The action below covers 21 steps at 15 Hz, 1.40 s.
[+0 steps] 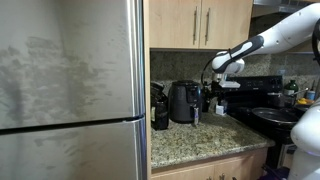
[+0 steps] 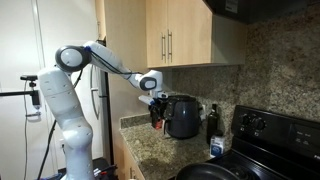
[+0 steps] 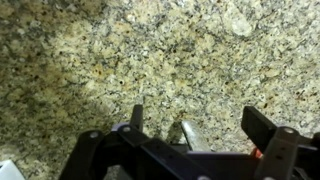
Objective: Open the basket of the airfryer.
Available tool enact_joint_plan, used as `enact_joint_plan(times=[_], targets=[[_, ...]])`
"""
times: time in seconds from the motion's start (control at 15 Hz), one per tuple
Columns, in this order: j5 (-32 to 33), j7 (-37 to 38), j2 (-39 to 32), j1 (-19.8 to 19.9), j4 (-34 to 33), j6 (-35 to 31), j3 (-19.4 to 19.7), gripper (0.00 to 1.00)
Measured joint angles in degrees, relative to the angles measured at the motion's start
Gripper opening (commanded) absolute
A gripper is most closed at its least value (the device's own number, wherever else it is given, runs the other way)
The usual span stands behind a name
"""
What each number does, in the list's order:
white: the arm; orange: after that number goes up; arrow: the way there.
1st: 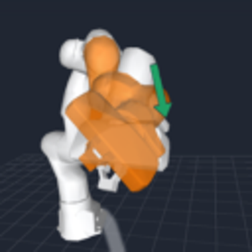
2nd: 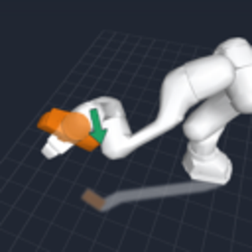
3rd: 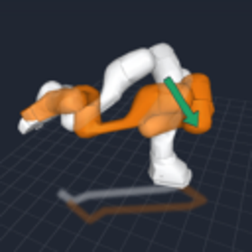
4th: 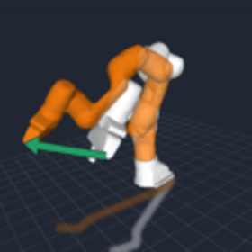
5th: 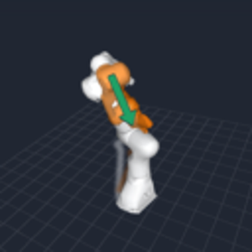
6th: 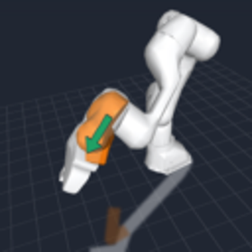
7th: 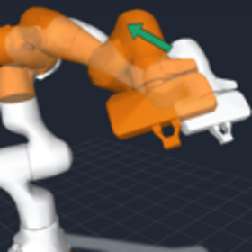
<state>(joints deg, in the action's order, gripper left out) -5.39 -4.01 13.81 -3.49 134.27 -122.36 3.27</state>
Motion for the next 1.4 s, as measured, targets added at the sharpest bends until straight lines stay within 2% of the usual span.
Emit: enact_joint_plan(times=[0.47,0.6,0.87,1.27,1.4], targets=[[-3.7,-1.8,-0.7,0.7,1.1,-1.7,1.1,1.0],[-8.5,-5.2,-0.7,0.2,3.5,-7.0,1.1,1.0],[-18.6,-11.3,-0.2,-0.4,11.5,-25.6,1.3,1.0],[-18.7,-11.4,-0.4,-0.5,11.9,-26.6,1.3,1.0],[-18.4,-11.4,-0.4,-1.4,12.0,-27.5,0.2,1.0]])
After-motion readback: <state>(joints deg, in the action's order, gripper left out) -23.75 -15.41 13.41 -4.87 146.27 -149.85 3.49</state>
